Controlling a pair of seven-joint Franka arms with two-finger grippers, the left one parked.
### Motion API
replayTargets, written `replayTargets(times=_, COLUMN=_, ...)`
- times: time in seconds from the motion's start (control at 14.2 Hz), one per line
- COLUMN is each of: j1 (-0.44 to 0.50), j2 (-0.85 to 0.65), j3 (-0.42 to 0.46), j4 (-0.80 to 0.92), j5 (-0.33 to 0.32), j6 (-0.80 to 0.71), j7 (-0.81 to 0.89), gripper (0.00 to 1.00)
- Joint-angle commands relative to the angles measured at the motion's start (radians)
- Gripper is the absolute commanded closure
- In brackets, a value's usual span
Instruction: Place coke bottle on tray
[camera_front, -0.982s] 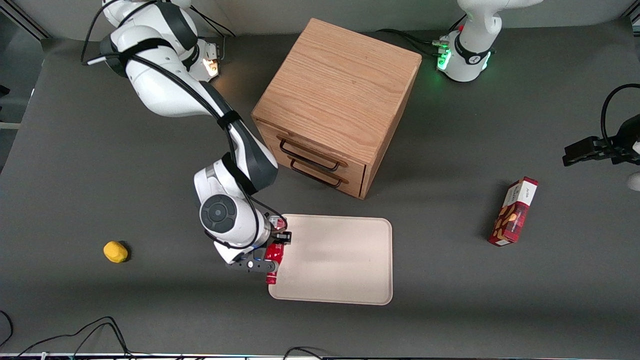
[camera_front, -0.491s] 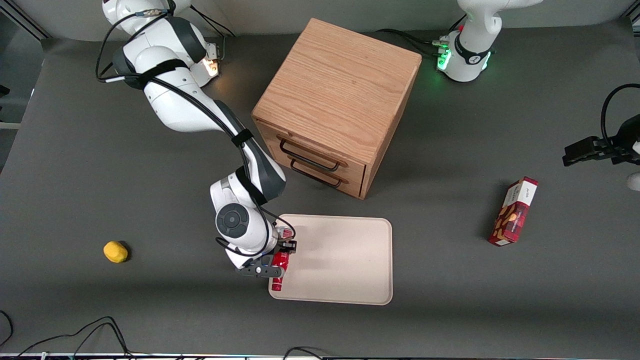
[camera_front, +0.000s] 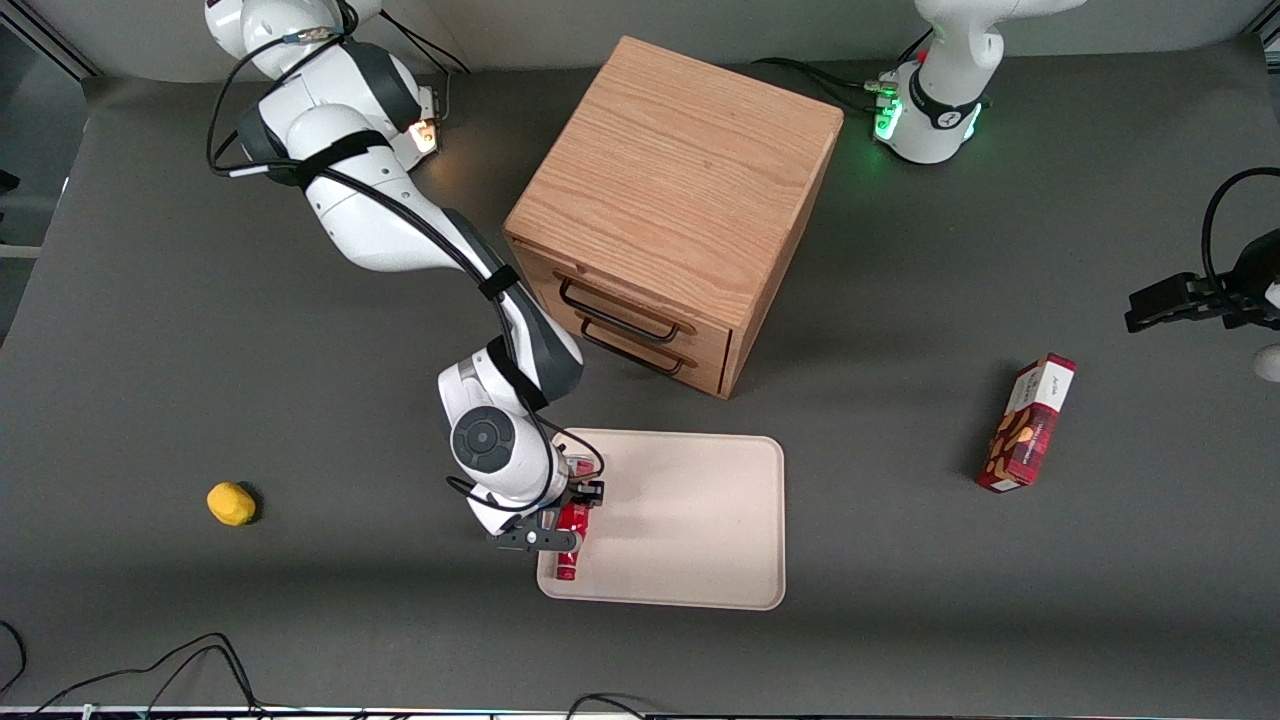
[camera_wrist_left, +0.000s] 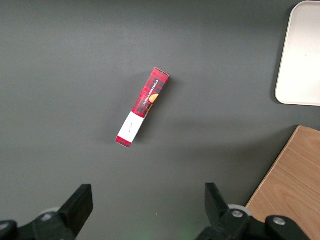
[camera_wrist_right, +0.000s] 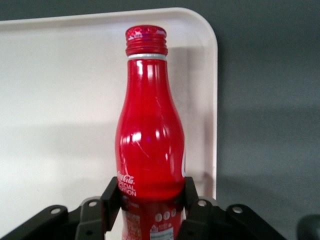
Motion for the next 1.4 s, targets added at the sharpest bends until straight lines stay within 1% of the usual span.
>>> replayTargets(times=0.0, j1=0.014, j2=0.027, j3=-0.017, j4=0.039, j5=-0.014, j6=0.017, j7=-0.003, gripper=0.20)
replayTargets(times=0.07, j1=0.014, j2=0.027, j3=-0.017, j4=0.039, j5=-0.014, j6=0.017, j7=-0.003, gripper=0.19)
replayTargets(times=0.14, j1=0.014, j2=0.025, j3=-0.017, j4=0.039, j5=-0.014, j6=0.017, j7=-0.003, gripper=0.14)
replayTargets(times=0.21, j1=0.014, j2=0.025, j3=-0.016, j4=0.037, j5=-0.014, j6=0.017, j7=-0.003, gripper=0.00)
replayTargets(times=0.56, j1=0.002, j2=-0.021, j3=-0.016, j4=0.028, j5=-0.011, j6=-0.019, j7=-0.003, gripper=0.00)
replayTargets(times=0.77, j1=-0.009, j2=-0.095, j3=-0.014, j4=-0.024, j5=-0.007, j6=-0.086, j7=0.001, gripper=0.00)
replayTargets(times=0.91, j1=-0.038, j2=-0.201, j3=-0.008, j4=-0.123, j5=0.001, j6=-0.124, j7=0.003, gripper=0.00)
replayTargets(times=1.19, j1=-0.119, j2=-0.531, j3=-0.001, j4=-0.468, j5=0.003, j6=-0.172, j7=-0.012, gripper=0.00)
replayTargets(times=1.33, j1=-0.171, j2=-0.646, j3=-0.001, j4=-0.539, j5=0.001, j6=-0.279, j7=-0.066, gripper=0.00)
